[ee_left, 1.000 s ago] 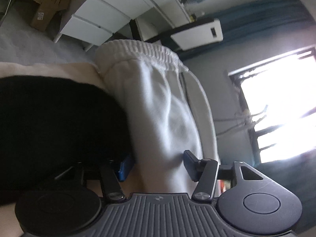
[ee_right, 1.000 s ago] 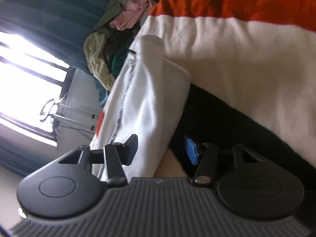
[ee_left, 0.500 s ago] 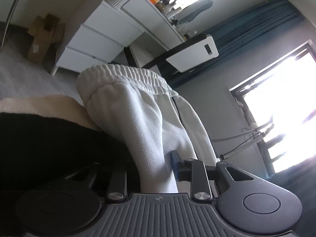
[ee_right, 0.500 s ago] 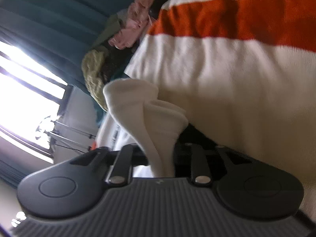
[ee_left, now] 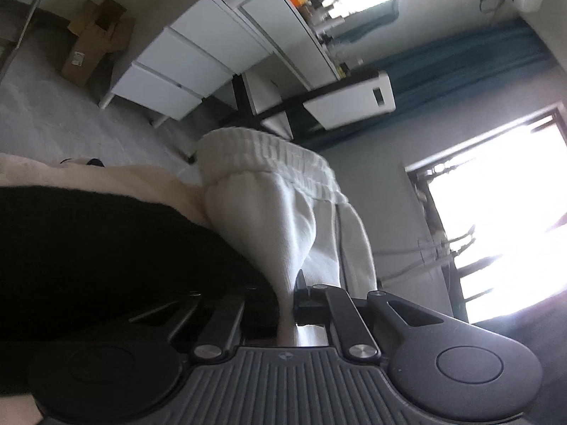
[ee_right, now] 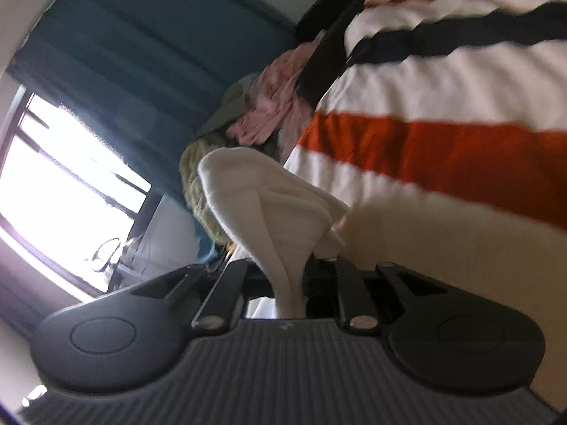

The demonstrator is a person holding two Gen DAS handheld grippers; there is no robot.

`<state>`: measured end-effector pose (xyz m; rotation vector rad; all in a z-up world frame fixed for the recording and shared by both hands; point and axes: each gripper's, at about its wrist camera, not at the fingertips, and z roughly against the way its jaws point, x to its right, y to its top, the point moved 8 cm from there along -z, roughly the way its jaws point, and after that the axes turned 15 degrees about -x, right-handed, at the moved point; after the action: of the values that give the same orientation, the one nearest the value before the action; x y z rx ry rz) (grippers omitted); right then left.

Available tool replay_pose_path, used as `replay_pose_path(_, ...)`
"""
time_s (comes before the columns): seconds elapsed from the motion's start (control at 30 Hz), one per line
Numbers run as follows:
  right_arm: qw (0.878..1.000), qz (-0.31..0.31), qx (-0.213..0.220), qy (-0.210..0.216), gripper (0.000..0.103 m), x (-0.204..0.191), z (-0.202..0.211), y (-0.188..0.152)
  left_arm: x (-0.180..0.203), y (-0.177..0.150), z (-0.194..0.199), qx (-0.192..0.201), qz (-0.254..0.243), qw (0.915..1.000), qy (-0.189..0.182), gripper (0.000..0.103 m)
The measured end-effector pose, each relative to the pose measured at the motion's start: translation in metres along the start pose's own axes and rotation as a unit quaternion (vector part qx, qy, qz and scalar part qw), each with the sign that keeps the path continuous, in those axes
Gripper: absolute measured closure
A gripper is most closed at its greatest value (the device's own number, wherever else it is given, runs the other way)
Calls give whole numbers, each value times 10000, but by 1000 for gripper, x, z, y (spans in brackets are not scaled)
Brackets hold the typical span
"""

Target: Fold clothes

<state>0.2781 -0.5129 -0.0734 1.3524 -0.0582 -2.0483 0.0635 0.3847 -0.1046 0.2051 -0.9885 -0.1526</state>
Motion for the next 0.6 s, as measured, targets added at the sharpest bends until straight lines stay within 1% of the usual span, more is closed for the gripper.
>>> replay_pose_path(0.07, 9995, -120, 192, -222, 89, 11, 17, 0, 0, -6, 3, -228, -254, 9993, 162, 95)
replay_pose_path(0.13, 9981, -434, 154, -414, 89, 26, 25, -5, 3, -13, 9, -349, -588, 9969, 393, 93)
replay_pose_path(0.17, 9967, -680, 35, -436, 89, 35, 25, -10, 5, -16, 12, -360, -734, 9954, 507, 89)
replay_pose_path(0.2, 9946, -928, -86, -458, 89, 45, 25, -14, 8, -19, 15, -371, -881, 9935, 621, 89)
replay_pose_path(0.23, 9915, -1193, -217, -471, 86, 54, 24, -18, 10, -22, 19, -382, -1027, 9913, 735, 84)
replay_pose_path(0.27, 9875, -1473, -333, -462, 85, 64, 23, -22, 12, -25, 22, -393, -1173, 9887, 848, 80)
replay_pose_path(0.3, 9826, -1746, -447, -453, 84, 73, 22, -25, 14, -28, 25, -403, -1318, 9858, 961, 79)
replay_pose_path(0.33, 9779, -1973, -538, -433, 80, 82, 21, -29, 16, -30, 29, -414, -1463, 9825, 1074, 77)
replay_pose_path(0.37, 9729, -2186, -623, -415, 70, 90, 20, -33, 18, -33, 32, -424, -1607, 9789, 1186, 68)
replay_pose_path(0.4, 9702, -2294, -664, -417, 61, 94, 19, -37, 23, -38, 33, -491, -1877, 9713, 1375, 63)
replay_pose_path(0.43, 9673, -2401, -705, -418, 42, 97, 18, -41, 28, -43, 34, -503, -2072, 9649, 1533, 52)
replay_pose_path(0.47, 9643, -2507, -746, -420, 26, 101, 17, -45, 32, -48, 35, -506, -2254, 9582, 1685, 41)
replay_pose_path(0.5, 9616, -2593, -791, -418, 24, 104, 16, -49, 37, -52, 38, -462, -2395, 9543, 1729, 35)
replay_pose_path(0.53, 9636, -2498, -873, -383, 24, 102, 11, -49, 42, -56, 40, -412, -2529, 9505, 1758, 24)
replay_pose_path(0.57, 9654, -2403, -954, -349, 24, 100, 5, -49, 48, -59, 44, -339, -2674, 9471, 1745, 17)
replay_pose_path(0.6, 9670, -2307, -1036, -314, 23, 99, 0, -50, 53, -63, 46, -288, -2807, 9430, 1765, 16)
